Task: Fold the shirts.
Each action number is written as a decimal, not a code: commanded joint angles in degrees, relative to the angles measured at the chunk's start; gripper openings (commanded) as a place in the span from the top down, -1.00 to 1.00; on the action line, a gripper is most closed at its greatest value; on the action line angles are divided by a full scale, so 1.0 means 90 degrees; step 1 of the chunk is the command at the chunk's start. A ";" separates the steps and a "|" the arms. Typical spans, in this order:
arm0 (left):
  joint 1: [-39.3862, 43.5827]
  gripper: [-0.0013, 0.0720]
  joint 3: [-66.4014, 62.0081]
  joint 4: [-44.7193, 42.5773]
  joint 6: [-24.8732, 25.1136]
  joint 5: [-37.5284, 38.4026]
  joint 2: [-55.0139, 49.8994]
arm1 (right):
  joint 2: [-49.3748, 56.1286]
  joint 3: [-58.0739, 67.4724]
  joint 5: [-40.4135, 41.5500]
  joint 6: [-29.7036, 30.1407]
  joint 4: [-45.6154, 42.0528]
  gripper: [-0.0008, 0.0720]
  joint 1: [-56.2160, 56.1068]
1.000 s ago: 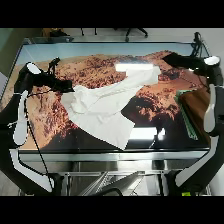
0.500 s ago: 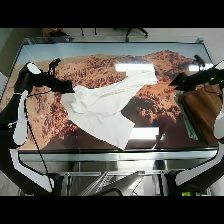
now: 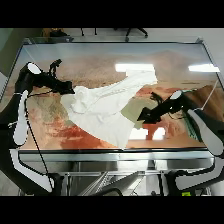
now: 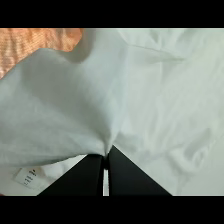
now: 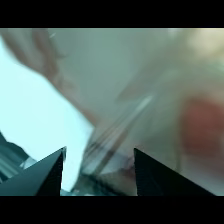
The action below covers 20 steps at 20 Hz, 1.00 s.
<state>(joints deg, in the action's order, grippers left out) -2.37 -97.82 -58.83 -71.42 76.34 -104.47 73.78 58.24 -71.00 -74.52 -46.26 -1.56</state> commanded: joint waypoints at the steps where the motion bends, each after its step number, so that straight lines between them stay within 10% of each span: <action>1: 0.0000 0.93 -0.0007 -0.0002 0.0002 0.0019 -0.0002 | 0.0022 -0.0651 0.0916 0.0374 0.0566 -0.36 -0.0542; 4: 0.0002 0.93 -0.0007 0.0002 0.0000 0.0017 -0.0002 | 0.0155 -0.0651 0.1214 0.0937 0.1258 -0.34 -0.0840; 10: 0.0002 0.93 -0.0007 0.0418 0.0002 0.0022 0.0121 | 0.0051 -0.0481 0.1025 0.2397 0.3291 0.92 -0.1042; 20: -0.1297 0.93 -0.2584 0.5790 0.0233 -0.0952 0.3298 | -0.1630 0.6878 0.0580 0.2382 0.4046 0.93 0.1596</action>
<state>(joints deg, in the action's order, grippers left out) -10.00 -111.92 -21.47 -69.54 73.97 -83.72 62.17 98.67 -65.54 -52.16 -12.69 5.48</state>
